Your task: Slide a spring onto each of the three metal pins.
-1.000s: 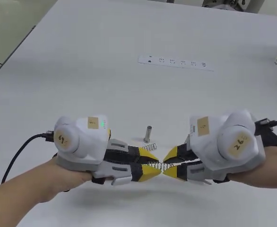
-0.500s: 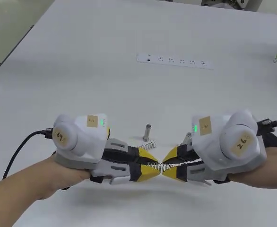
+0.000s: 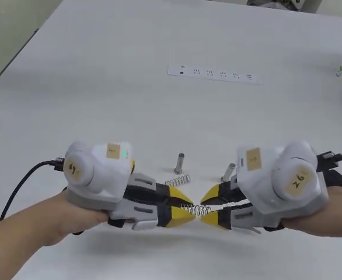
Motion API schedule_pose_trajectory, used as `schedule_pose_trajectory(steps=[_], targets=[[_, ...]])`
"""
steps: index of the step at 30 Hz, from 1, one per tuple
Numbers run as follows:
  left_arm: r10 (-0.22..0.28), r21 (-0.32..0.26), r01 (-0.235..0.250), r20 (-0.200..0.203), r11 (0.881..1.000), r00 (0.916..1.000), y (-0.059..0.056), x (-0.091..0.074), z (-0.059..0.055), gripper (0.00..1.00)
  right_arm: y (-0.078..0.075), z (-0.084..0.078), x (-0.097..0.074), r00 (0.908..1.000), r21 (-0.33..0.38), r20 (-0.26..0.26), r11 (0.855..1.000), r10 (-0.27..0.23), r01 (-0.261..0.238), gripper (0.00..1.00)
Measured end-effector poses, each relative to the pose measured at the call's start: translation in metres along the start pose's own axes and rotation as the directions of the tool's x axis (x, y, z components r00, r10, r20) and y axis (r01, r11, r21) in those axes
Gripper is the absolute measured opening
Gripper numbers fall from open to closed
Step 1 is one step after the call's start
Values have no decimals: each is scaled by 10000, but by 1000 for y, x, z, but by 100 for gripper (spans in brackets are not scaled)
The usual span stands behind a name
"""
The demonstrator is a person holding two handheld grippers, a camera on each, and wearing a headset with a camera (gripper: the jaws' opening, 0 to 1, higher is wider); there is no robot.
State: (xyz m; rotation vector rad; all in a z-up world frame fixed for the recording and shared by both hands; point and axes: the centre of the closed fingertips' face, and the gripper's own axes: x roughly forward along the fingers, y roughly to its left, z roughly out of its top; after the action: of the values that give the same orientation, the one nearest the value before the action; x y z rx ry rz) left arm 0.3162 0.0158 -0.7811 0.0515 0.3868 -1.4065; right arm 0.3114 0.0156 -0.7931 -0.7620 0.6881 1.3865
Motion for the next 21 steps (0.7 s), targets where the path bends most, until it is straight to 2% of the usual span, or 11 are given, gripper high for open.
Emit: schedule_pose_trajectory(steps=[7, 13, 21], targets=[[6, 25, -6, 15, 10000, 10000, 4, -4, 1, 2, -1, -2, 1, 9999, 251, 137, 9997, 18, -21, 12], [-87, 67, 87, -8, 9999, 10000, 4, -6, 2, 2, -3, -7, 3, 10000, 168, 84, 9999, -27, 25, 12], [-212, 51, 212, -71, 9998, 9997, 4, -4, 1, 2, -2, -2, 3, 9996, -42, 273, 10000, 60, -59, 11]])
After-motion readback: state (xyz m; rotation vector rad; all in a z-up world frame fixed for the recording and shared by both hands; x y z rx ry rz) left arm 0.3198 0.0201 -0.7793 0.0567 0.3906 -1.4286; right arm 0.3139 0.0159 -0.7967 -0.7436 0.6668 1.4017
